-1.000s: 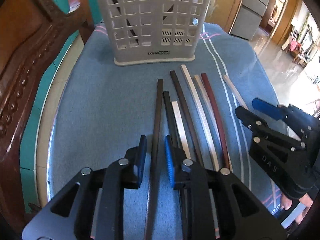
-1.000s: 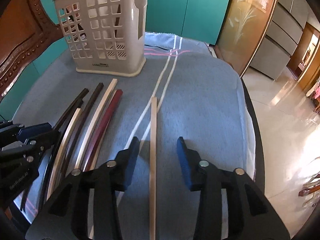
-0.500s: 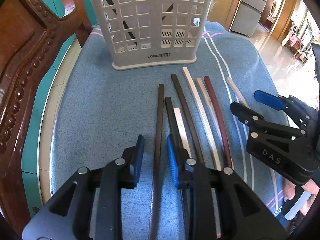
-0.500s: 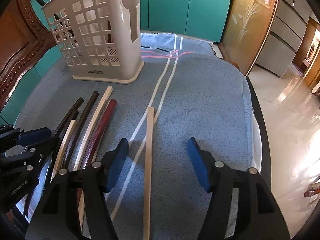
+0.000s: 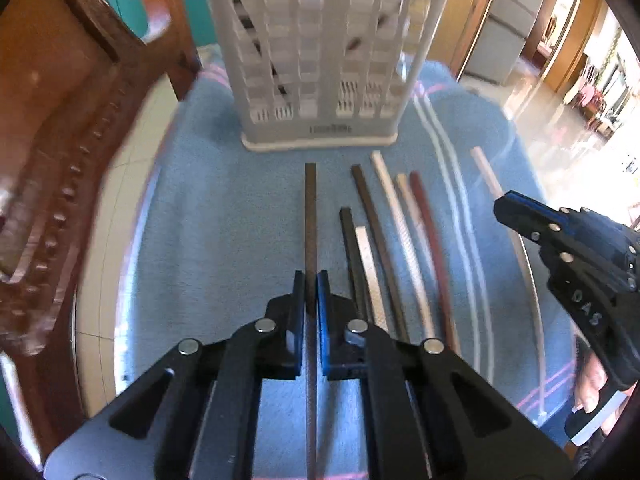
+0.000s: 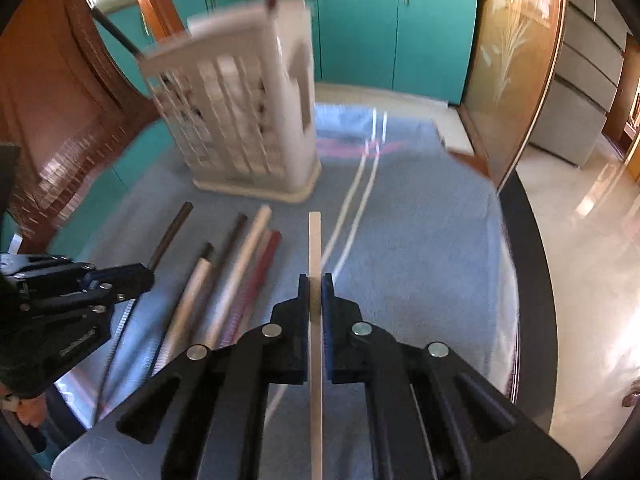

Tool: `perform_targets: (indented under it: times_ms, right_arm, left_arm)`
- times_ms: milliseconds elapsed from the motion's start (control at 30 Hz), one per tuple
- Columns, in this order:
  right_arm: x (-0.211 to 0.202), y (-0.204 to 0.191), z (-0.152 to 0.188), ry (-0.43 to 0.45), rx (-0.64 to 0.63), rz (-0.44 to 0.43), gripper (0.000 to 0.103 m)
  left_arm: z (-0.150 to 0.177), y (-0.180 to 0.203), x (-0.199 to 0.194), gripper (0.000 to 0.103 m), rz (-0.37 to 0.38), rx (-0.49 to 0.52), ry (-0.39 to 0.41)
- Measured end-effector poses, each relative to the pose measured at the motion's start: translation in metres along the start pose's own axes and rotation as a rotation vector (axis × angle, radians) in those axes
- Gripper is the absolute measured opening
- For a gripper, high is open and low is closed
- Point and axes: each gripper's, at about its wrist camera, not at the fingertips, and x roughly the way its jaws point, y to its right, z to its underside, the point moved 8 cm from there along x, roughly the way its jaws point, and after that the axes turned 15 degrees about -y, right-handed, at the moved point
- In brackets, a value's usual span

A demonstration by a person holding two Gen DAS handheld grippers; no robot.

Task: Organize utensils
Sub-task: 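Carry both chopsticks over the white holder and open both tools to release them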

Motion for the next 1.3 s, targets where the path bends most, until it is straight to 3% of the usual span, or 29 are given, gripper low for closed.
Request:
perform_targets:
  times_ms: [200,400,800,1067,1300]
  right_arm:
    - [-0.072,-0.015,-0.004,0.144,-0.049,-0.05,0.007]
    - [-0.116,-0.023,0.003,0.232,-0.063,-0.076,0.007]
    - [-0.147,-0.024,-0.007,0.303,-0.05,-0.107,0.007]
    - [-0.192,-0.028,-0.042,0.401,-0.075,-0.137,0.007]
    - [-0.242,-0.022,-0.11,0.572,-0.008,-0.135,0.007]
  left_arm:
    - [0.006,0.0,-0.064,0.007,0.026,0.02,0.135]
    - [0.016,0.005,-0.113,0.007,0.035,0.037,0.239]
    - [0.02,0.005,-0.157,0.007,0.068,0.032,0.316]
    - [-0.013,-0.001,-0.218,0.007,0.112,0.047,0.428]
    - [-0.074,-0.012,-0.29,0.007,0.099,-0.013,0.622]
